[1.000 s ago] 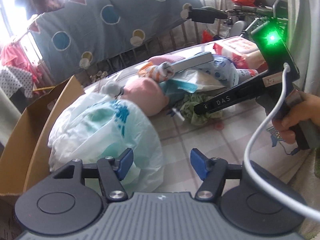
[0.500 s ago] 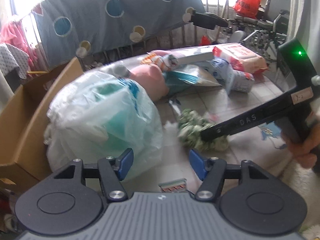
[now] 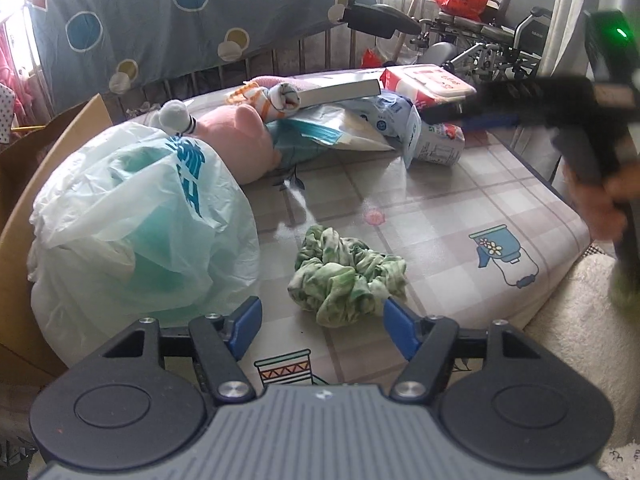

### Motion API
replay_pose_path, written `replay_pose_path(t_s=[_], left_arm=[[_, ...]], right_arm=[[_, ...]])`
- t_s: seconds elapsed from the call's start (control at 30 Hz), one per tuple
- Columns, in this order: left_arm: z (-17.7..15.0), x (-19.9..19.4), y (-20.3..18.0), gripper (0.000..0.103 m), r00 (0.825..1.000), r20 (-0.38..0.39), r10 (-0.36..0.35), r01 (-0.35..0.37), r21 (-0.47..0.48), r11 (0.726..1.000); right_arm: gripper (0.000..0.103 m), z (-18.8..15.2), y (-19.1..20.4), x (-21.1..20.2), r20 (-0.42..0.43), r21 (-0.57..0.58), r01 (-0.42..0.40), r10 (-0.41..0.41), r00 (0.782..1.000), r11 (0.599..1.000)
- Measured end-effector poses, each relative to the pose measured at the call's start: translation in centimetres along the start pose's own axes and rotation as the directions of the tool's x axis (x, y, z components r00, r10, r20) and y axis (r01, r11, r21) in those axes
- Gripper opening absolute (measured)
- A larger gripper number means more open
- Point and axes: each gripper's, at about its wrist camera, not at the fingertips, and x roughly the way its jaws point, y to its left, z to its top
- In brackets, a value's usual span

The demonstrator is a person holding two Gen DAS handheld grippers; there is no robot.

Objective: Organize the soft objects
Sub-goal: 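Grasp the green cloth with the left tool while the right tool grasps the white yogurt cup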

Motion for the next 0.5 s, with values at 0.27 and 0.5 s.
replay_pose_path(t_s=[0.27,0.5], left_arm=[[0.3,0.7,0.6,0.069,1.000,-0.012,0.009,-0.009,-0.015,1.000],[0.1,0.6,1.2,0.069,1.000,-0.004,-0.005,0.005,-0.026,1.000]], right_arm=[[0.091,1.9,-1.4,4.9,-0.028,-0.020,0.257,-0.257,0.966,0.966],[0.072,0.9,-3.2,5.4,-0.057,0.079,0.284,-0.280,0.958,0.956]])
